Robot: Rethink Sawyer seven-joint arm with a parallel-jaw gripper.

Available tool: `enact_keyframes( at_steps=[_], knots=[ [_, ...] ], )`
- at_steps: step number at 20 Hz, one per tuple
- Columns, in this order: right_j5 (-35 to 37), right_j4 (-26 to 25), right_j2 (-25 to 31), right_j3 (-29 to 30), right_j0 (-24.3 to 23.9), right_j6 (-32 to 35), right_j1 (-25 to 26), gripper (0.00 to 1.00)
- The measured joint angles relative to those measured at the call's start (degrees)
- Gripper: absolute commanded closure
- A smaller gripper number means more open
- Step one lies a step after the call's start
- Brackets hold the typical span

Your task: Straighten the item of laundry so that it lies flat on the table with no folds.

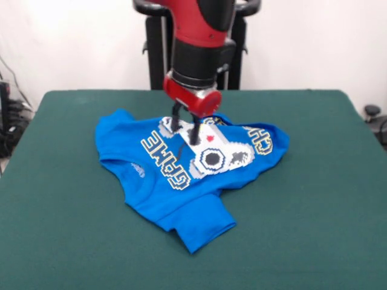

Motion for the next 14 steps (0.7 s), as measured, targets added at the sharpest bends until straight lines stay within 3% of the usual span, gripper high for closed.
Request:
enact_keyframes(
  at_steps=[14],
  knots=[
    [7.3,4.2,-0.2,0.0,6.5,0.0,-3.8,0.0]
  ],
)
